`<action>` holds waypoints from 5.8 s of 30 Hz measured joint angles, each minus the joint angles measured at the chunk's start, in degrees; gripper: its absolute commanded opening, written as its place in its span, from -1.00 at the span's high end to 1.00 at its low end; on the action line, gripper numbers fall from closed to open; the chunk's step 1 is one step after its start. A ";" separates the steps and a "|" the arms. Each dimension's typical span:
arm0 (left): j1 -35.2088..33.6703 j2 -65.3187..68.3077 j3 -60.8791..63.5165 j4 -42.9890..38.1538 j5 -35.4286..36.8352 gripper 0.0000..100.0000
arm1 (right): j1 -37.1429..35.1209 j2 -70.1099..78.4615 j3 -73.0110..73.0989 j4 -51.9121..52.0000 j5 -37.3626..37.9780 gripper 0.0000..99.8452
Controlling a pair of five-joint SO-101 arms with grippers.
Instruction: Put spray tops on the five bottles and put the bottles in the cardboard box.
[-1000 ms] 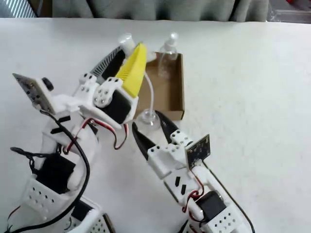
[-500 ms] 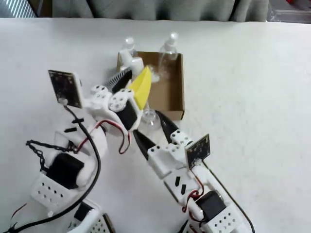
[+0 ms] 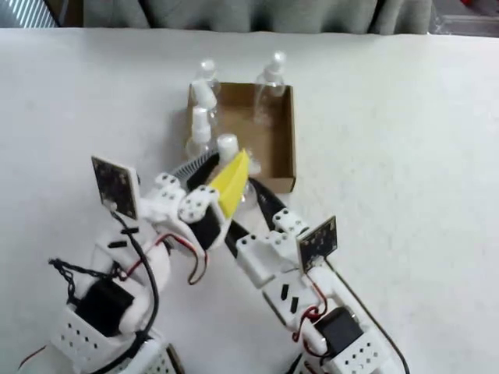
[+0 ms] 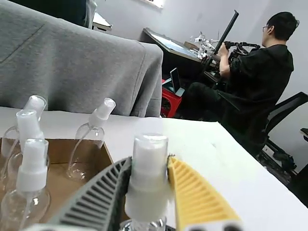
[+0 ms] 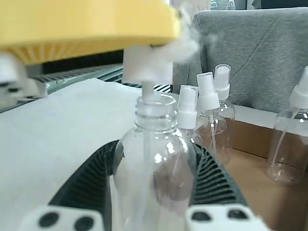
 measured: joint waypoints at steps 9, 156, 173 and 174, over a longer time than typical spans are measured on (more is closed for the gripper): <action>0.26 -0.70 1.41 0.00 -0.35 0.95 | -0.09 0.00 0.00 0.00 0.00 0.97; 0.88 -23.21 32.00 7.30 -12.57 0.96 | 18.11 36.04 -25.23 -8.09 2.37 0.97; -31.74 -23.30 34.02 16.35 -25.41 0.96 | 20.13 76.48 -37.98 -27.34 1.32 0.97; -31.91 -23.30 34.02 16.35 -25.93 0.96 | 20.22 77.98 -39.30 -27.34 1.32 0.97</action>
